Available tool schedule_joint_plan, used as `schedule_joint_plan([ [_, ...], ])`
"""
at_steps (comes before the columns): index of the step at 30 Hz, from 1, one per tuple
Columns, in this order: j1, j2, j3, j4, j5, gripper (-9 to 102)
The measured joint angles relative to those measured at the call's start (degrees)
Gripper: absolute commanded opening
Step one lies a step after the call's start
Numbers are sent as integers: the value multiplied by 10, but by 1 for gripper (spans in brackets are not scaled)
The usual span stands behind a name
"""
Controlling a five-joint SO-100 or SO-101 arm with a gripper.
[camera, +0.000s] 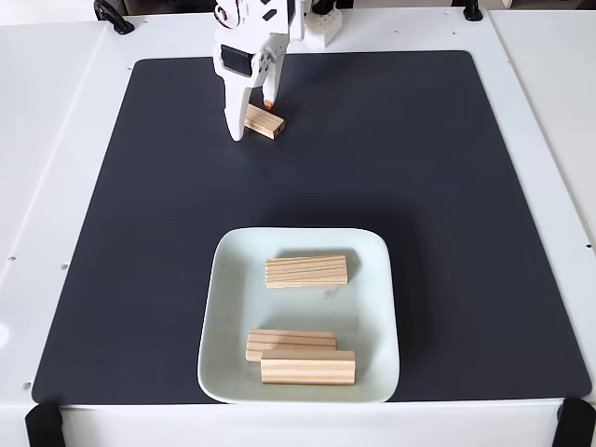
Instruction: Pick up the wooden block and place them on the plate.
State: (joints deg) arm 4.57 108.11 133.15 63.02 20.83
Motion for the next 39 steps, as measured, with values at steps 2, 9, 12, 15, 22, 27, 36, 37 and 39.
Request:
schedule_joint_plan([
  [2, 0, 0, 0, 0, 0, 15],
  [9, 0, 0, 0, -5, 0, 0],
  [12, 0, 0, 0, -5, 0, 0],
  [15, 0, 0, 0, -5, 0, 0],
  [22, 0, 22, -10, 0, 0, 0],
  [27, -39, 132, -33, 1, -19, 0],
  [36, -85, 137, -139, -126, -109, 0],
  [37, -86, 109, -167, -141, -112, 0],
  [39, -85, 44, -232, -156, -113, 0],
])
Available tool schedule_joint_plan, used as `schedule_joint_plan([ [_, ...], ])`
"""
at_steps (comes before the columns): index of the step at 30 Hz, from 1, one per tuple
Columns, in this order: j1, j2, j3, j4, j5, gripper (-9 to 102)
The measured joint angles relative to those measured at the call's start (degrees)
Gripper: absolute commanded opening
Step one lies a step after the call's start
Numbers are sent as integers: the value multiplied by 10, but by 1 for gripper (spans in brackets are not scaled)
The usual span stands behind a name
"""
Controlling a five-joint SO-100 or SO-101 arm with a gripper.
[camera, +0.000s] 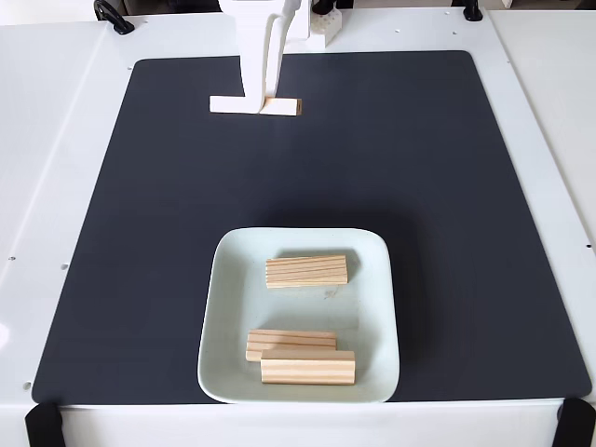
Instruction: Pick up the wooden block and place them on the plate.
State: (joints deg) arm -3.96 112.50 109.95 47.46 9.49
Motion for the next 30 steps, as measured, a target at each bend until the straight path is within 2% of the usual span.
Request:
schedule_joint_plan([
  [6, -5, -222, -222, -7, -6, 0],
  [17, -14, -533, -526, -9, -103, 0],
  [22, -25, -597, -595, -9, -127, 0],
  [30, -50, -615, -603, -9, -136, 0],
])
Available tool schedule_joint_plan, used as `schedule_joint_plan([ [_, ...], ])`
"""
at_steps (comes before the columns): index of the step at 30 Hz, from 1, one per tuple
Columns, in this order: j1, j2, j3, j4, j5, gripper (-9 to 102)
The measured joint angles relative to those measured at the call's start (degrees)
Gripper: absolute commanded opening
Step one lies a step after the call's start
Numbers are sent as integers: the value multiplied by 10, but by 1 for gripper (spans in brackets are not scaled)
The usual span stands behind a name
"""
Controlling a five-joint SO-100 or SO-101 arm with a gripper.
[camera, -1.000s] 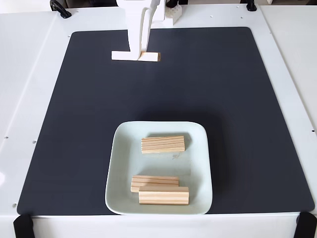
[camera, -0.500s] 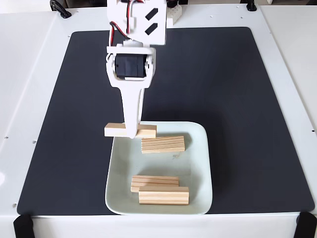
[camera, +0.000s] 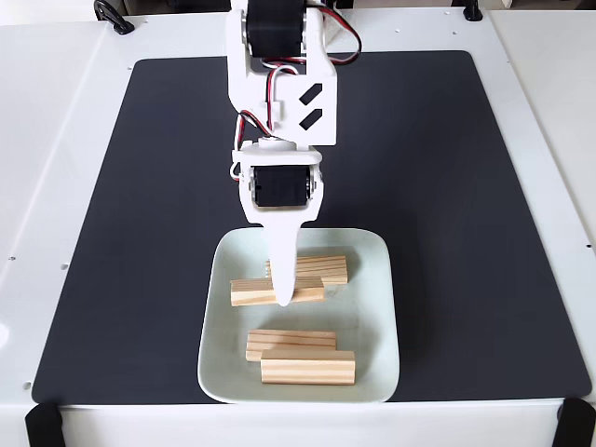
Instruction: Pick up the wooden block and place them on the plate.
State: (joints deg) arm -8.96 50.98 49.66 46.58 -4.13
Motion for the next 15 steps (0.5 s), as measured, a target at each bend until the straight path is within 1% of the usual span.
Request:
schedule_joint_plan([
  [7, -21, -1, 0, 0, 7, 0],
  [10, -26, -1, 0, 0, 17, 2],
  [12, -27, -1, 0, 0, 34, 10],
  [15, -27, -1, 0, 0, 51, 28],
])
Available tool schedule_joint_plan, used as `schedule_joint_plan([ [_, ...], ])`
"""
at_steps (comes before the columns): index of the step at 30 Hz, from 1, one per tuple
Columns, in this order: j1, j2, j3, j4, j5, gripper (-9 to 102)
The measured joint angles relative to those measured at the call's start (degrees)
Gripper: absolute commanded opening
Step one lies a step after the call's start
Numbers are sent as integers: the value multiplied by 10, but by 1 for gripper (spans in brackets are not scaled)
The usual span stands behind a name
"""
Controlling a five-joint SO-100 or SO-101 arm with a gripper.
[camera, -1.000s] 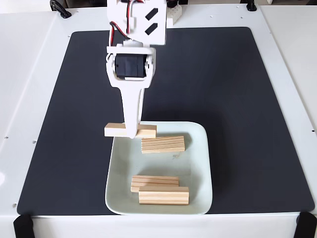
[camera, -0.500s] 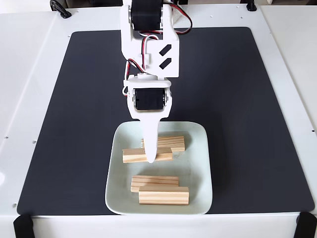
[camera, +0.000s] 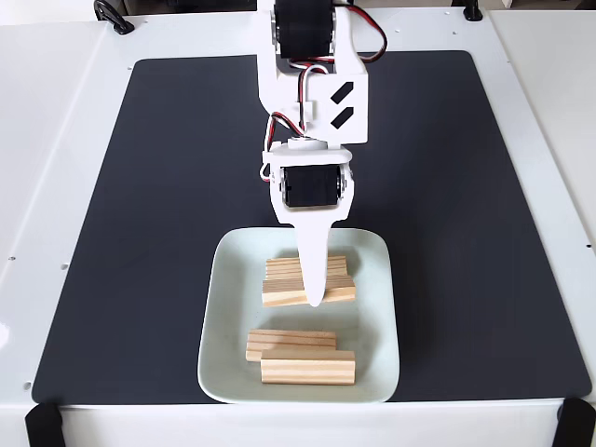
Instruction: Pick up the wooden block and place them on the plate.
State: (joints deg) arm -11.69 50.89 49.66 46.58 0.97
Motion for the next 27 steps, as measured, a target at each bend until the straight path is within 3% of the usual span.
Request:
schedule_joint_plan([
  [5, 0, 0, 0, 0, 3, 48],
  [16, 10, 112, 81, 0, 4, 48],
  [19, 9, 203, 163, 0, 4, 38],
  [27, -10, 488, 404, 0, 4, -2],
])
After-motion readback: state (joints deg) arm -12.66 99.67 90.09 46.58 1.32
